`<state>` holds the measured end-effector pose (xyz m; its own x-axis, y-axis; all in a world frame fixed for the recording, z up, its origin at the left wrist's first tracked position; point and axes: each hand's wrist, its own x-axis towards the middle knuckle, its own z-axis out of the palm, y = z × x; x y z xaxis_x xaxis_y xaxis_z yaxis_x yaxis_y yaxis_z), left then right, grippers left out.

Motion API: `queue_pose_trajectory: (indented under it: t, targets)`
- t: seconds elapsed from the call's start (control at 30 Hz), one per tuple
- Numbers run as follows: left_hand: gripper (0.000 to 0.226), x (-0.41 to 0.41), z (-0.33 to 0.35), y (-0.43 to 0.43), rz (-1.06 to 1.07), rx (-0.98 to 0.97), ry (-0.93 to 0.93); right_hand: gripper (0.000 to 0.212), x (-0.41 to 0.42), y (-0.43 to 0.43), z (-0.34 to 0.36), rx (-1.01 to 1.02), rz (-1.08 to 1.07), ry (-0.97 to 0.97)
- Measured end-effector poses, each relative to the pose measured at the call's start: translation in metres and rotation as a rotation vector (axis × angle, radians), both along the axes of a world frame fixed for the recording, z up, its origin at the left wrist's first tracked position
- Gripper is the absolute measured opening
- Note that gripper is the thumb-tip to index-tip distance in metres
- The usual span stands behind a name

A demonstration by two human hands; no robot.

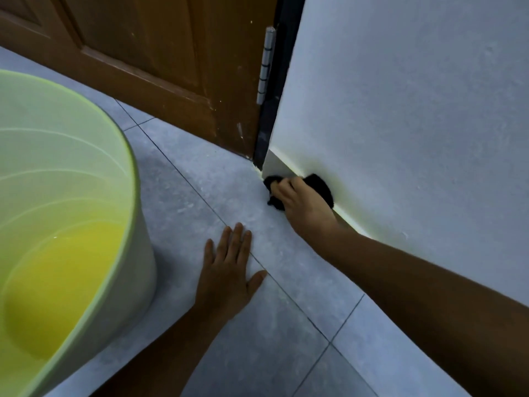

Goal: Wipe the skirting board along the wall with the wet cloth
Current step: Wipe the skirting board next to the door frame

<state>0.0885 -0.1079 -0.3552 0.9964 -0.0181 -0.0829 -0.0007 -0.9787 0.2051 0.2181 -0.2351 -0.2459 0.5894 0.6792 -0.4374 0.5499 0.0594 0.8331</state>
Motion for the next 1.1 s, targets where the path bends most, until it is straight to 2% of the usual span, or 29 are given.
queue_pose_trajectory:
  t: [0.13,0.3,0.43,0.57,0.77,0.93,1.1]
  targets:
    - [0.079,0.001,0.001,0.000,-0.002,0.012,-0.010,0.045,-0.018,-0.024,0.010,-0.007,-0.041,0.002]
    - [0.079,0.000,0.002,0.000,-0.008,0.011,-0.003,0.046,0.013,0.021,0.028,0.121,-0.032,-0.055]
    - [0.079,0.000,0.003,-0.001,-0.013,0.021,0.015,0.045,0.028,0.037,0.017,0.101,-0.056,0.001]
    - [0.081,0.001,0.003,0.000,-0.011,0.012,0.025,0.045,-0.003,0.003,0.001,0.090,-0.095,0.076]
    - [0.085,0.003,0.006,0.001,-0.026,0.003,0.047,0.048,-0.047,-0.051,0.019,0.129,-0.233,0.115]
    - [0.090,0.003,0.006,0.001,-0.037,-0.012,0.076,0.050,-0.015,-0.007,0.037,0.275,-0.174,0.061]
    - [0.085,0.003,0.008,0.002,-0.040,0.004,0.070,0.047,0.015,0.033,0.015,0.166,-0.101,0.011]
